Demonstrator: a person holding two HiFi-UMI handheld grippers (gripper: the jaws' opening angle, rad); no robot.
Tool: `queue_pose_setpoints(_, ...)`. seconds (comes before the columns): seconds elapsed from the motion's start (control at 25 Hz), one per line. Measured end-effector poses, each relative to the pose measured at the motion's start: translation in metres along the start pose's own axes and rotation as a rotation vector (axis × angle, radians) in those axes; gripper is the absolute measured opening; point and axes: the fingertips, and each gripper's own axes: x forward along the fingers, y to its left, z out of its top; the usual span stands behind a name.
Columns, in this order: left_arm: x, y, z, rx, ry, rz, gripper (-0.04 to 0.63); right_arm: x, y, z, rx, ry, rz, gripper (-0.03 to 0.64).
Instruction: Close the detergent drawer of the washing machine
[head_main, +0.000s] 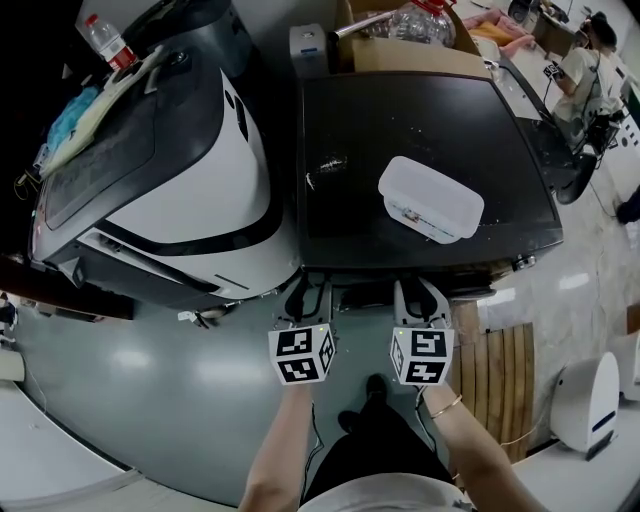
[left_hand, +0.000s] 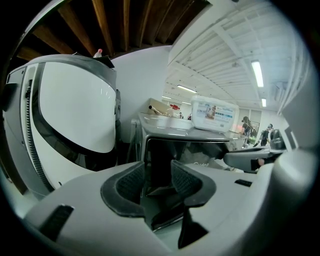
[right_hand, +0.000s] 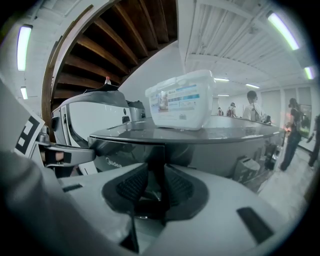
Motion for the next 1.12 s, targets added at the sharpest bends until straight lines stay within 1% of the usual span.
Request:
queue_pose_setpoints(0.16,0.0,0.0,0.0,-0.013,0.005,0.005,0.147,0.001,0.0,0.0,-0.003,0.009,-0.005,0.091)
queue_pose_setpoints(0.24,0.001,0.0,0.0,-0.015,0.015,-0.001,0.147,0.001,0.0,0.0,-0.022,0.021,-0.01,0.091)
queue_pose_setpoints(0.32,0.001,0.0,-0.001,-0.014,0.03,-0.011,0.147,0.0,-0.001,0.0,-0.04,0.038,-0.014,0.091)
queue_pose_setpoints(0.4,-0.001,0.002,-0.001,-0.005,0.042,-0.003,0.147,-0.004,-0.002,0.002,-0.038,0.04,-0.014,0.091)
queue_pose_setpoints(0.52,-0.008,0.006,0.003,0.012,0.047,0.022,0.146,-0.017,0.001,0.014,-0.033,-0.01,0.007,0.091)
queue_pose_setpoints(0.64,-0.018,0.007,0.008,0.025,0.05,0.029,0.145,-0.032,0.005,0.025,-0.022,-0.049,0.031,0.089)
queue_pose_setpoints(0.88,-0.046,0.003,0.017,0.032,0.014,0.028,0.109,-0.058,0.017,0.038,-0.01,-0.097,0.088,0.089)
queue_pose_setpoints(1.12,-0.077,-0.005,0.023,0.037,-0.03,0.019,0.083,-0.083,0.022,0.039,0.023,-0.11,0.135,0.08)
